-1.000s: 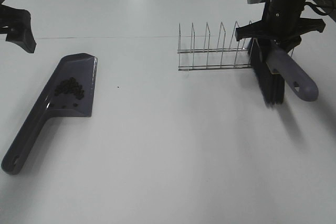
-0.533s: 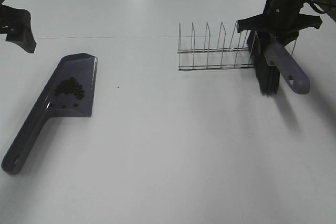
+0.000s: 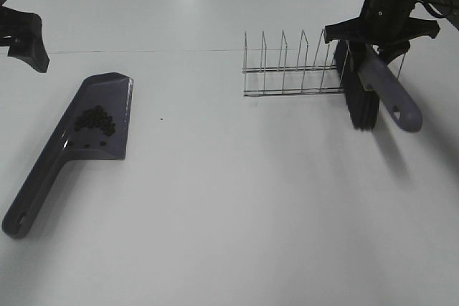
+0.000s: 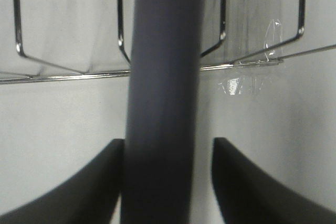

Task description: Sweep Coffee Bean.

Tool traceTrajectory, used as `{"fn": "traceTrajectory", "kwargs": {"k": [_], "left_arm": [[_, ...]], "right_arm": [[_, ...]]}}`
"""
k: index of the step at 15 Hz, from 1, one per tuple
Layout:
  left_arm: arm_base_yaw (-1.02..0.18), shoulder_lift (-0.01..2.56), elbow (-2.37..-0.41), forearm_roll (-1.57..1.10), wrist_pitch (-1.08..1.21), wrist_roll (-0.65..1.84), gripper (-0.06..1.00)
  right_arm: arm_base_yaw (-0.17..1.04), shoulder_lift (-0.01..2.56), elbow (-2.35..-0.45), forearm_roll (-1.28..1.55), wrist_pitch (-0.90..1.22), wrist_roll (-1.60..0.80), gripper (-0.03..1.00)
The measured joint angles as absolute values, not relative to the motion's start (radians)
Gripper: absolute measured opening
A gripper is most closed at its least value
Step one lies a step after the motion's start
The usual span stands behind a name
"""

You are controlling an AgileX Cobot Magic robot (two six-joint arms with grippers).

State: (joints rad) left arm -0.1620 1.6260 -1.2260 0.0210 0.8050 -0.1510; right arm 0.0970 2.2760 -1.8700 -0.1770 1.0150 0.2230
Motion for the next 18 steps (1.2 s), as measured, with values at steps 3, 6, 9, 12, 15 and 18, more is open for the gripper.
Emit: {"fn": "traceTrajectory", "kwargs": {"k": [3, 6, 9, 12, 15, 18], "left_arm": [[-0.162, 1.626, -1.226, 0.021, 0.809, -0.151, 0.95], [-0.162, 1.626, -1.227, 0.035, 0.844, -0.151, 0.95], [-0.162, 1.622, -1.237, 0.044, 0.883, -0.151, 0.95], [-0.162, 1.595, -1.237, 0.043, 0.961, -0.151, 0.93], [-0.162, 1.586, -1.238, 0.037, 1.006, -0.183, 0.92], [-0.162, 1.586, -1.238, 0.032, 1.110, -0.241, 0.92]], "right_arm": [[0.091, 2.272, -1.872, -0.164, 1.015, 0.193, 0.92], [0.091, 2.226, -1.872, -0.162, 1.013, 0.177, 0.95], [0.091, 2.130, -1.873, -0.107, 1.079, 0.105, 0.96], [0.091, 2.068, -1.873, -0.047, 1.211, 0.000, 0.96], [0.091, 2.023, -1.873, -0.022, 1.221, 0.000, 0.96], [0.091, 1.911, -1.798, 0.042, 1.220, 0.000, 0.96]]}}
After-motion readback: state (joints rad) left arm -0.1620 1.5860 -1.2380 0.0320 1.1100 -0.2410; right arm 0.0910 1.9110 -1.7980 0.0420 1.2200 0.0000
